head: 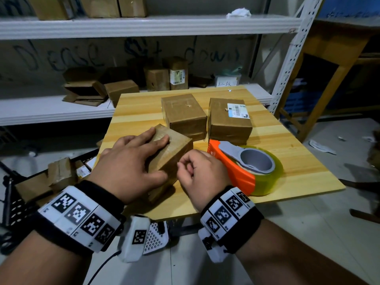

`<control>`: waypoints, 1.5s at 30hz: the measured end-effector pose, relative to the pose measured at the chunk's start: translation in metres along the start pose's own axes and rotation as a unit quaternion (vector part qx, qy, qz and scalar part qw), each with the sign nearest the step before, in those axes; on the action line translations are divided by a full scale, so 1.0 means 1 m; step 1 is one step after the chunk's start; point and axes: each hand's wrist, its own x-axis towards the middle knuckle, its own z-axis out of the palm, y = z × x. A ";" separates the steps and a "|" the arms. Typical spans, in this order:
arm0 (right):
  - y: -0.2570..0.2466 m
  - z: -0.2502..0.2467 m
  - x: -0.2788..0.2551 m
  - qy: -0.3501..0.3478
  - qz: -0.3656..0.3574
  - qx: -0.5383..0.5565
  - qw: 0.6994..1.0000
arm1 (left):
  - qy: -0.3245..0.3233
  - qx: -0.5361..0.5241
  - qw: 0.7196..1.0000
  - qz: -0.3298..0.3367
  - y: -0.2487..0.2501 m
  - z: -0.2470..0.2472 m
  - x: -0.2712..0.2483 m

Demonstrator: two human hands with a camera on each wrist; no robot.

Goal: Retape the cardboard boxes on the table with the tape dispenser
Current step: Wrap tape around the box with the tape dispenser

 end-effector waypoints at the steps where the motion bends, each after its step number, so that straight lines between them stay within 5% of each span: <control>1: 0.000 0.000 0.001 -0.004 0.004 0.000 1.000 | 0.001 0.000 1.000 0.000 0.000 0.000 0.000; 7: 0.004 -0.006 0.006 -0.001 0.041 0.001 0.999 | 0.002 -0.002 1.000 -0.001 -0.001 0.000 0.000; 14: 0.008 -0.009 0.000 -0.004 0.006 0.013 1.000 | -0.002 0.002 1.000 -0.001 0.000 -0.001 0.000; 17: 0.008 0.004 0.001 0.024 0.049 0.111 0.992 | 0.000 -0.004 1.000 -0.004 0.002 -0.002 -0.001; 20: 0.003 0.016 0.009 -0.044 0.196 0.344 0.917 | 0.000 0.002 1.000 -0.007 0.005 -0.004 -0.003; 22: 0.001 0.015 0.015 -0.080 0.245 0.409 0.875 | -0.003 0.007 1.000 -0.010 0.005 -0.005 -0.003; 28: 0.004 0.009 0.018 -0.148 0.253 0.346 0.891 | -0.009 0.008 1.000 -0.013 0.007 -0.007 -0.007; 35: 0.003 0.015 0.019 0.048 0.221 0.347 0.910 | 0.002 -0.042 0.999 -0.029 0.004 -0.011 -0.005; 41: -0.004 0.012 0.028 0.015 0.205 0.274 0.940 | 0.004 -0.117 0.993 -0.021 -0.003 -0.015 -0.011; 45: -0.003 0.019 0.029 0.001 0.210 0.343 0.916 | 0.021 -0.123 0.992 -0.025 -0.001 -0.015 -0.014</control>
